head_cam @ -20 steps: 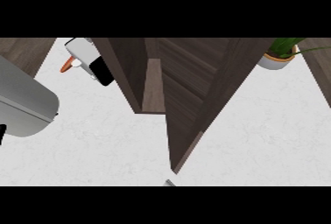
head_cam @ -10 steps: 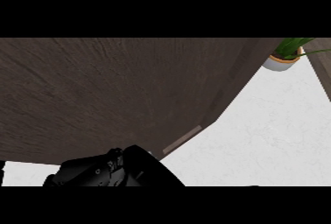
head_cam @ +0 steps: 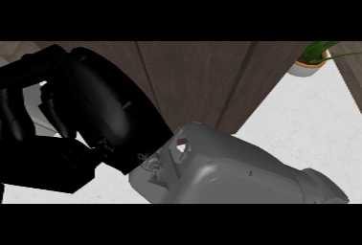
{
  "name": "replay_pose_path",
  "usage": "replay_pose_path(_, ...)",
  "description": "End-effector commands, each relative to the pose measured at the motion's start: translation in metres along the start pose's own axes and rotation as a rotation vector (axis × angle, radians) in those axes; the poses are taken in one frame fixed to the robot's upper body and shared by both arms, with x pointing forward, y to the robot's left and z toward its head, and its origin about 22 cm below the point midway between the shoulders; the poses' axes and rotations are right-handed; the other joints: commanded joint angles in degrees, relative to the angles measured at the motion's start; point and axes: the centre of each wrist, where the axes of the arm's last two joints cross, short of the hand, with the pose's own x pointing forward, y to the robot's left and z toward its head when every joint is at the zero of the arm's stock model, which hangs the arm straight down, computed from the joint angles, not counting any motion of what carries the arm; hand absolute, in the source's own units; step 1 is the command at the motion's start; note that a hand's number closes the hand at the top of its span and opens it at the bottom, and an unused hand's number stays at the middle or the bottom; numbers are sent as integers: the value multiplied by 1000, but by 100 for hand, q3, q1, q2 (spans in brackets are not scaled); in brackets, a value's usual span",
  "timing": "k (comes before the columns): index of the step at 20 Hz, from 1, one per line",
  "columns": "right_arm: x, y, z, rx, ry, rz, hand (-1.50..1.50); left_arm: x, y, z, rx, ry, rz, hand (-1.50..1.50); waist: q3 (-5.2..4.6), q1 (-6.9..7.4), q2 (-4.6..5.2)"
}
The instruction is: Pick up the wine, place it into the cabinet and close the cabinet
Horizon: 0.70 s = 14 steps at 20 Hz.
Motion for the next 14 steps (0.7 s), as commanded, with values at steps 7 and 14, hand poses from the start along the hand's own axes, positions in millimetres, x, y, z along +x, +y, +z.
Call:
replay_pose_path(7,-45,-54,-52,-85,65,19,150,8,8,-11,10,-23,-8,-150,7,-20,7)
replay_pose_path(14,-74,-91,-60,-111,61,37,150,1,6,-13,4,-17,-37,-150,6,-44,15)
